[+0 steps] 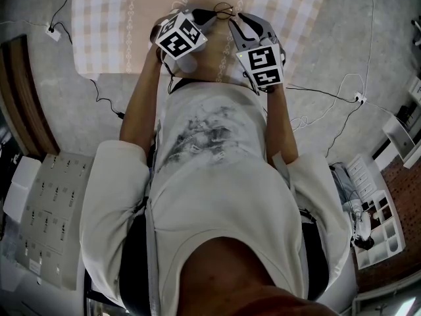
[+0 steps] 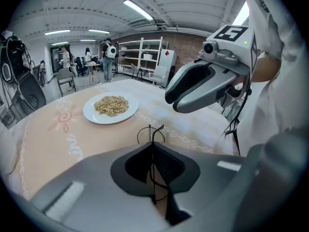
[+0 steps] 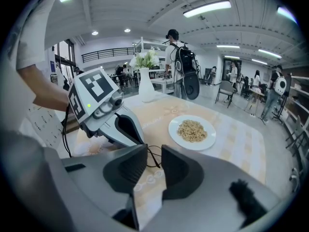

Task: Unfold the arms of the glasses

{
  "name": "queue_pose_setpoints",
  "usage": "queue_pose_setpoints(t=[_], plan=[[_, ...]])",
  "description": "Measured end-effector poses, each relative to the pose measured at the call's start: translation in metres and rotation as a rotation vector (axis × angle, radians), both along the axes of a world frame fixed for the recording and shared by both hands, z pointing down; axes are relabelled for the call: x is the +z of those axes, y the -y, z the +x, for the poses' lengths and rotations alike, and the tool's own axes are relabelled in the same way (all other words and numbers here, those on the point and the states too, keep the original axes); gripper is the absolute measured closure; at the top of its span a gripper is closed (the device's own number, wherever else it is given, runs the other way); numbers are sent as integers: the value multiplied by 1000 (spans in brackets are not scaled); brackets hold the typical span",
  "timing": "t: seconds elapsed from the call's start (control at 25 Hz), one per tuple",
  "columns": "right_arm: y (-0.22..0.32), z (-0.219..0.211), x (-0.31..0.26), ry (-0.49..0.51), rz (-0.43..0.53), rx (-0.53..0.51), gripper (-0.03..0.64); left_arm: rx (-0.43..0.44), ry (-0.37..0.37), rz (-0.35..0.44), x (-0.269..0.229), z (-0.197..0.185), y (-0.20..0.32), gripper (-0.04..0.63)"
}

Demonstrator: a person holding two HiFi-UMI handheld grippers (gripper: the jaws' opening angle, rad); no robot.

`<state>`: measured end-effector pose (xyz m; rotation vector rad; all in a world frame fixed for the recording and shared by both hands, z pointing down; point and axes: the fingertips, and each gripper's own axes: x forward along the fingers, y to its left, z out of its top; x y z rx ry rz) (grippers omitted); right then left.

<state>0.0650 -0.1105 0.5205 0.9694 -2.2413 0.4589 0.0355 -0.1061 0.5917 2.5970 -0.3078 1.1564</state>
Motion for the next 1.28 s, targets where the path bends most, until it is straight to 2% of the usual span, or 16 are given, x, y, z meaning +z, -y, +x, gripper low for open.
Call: queue_pose_setpoints(t=[0.44, 0.8, 1.28], plan=[[10, 3, 6, -16, 18, -14, 597, 35, -28, -6, -6, 1, -6, 581], [16, 2, 23, -48, -5, -75, 600, 64, -36, -12, -6, 1, -12, 581], [18, -8, 42, -125, -36, -233, 600, 94, -41, -22, -5, 1, -13, 581]])
